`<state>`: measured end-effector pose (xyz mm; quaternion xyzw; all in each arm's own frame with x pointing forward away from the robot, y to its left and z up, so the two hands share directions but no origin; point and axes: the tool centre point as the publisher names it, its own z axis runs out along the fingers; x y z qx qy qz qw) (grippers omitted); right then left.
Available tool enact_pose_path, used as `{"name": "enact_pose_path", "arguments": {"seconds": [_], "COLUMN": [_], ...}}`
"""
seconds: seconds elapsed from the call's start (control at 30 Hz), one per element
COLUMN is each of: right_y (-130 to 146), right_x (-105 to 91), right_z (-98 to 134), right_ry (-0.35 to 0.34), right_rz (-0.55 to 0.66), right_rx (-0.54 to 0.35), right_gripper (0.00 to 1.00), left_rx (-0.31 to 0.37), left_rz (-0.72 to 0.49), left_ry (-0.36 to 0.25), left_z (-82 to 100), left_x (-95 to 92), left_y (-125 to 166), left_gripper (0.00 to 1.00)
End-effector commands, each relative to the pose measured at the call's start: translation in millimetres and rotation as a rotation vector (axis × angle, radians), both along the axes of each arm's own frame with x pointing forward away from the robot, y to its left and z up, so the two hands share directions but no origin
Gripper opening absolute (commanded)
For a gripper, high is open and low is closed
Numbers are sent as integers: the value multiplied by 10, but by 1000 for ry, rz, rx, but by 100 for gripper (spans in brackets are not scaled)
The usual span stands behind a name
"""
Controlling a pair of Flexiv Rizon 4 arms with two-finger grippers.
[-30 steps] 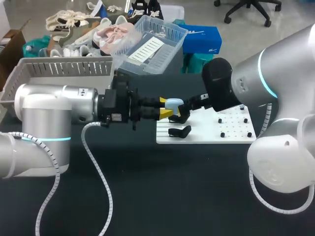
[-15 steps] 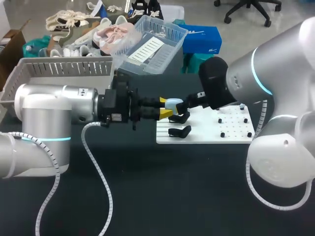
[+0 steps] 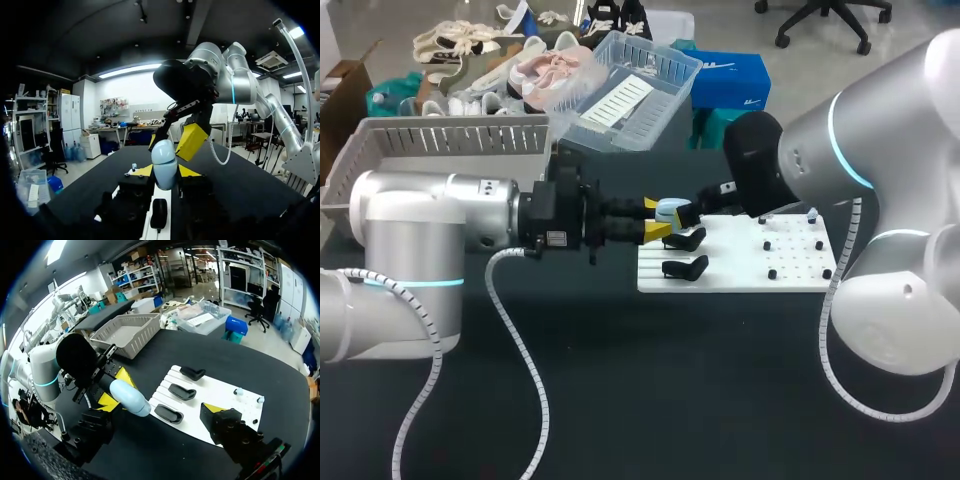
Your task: Pick up each earbud case from the left stands, insert the matching earbuds, close the lid, and place the case in the box.
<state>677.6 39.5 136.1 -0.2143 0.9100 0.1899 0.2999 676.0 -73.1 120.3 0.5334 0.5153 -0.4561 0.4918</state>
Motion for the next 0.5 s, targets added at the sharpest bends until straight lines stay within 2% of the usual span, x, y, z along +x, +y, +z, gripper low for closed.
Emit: {"name": "enact_pose_path", "arguments": {"seconds": [0.03,0.33,0.5], "right_y": [21,27,-130], "right_x": [6,98,113], "right_z": [28,162,209], "right_ry": [-8,-46,-74], "right_rz": [-3,-7,-36], "right_rx": [-5,-16,-44], "right_gripper": [100,100,100], "left_rx": [0,0,0], "left_rz": [4,4,4], "left_ry": [-1,-1,-1], "left_z": [1,1,1], "left_x": [-14,-14,-14], "left_y": [-6,-6,-6], "left_gripper": [0,0,0]}}
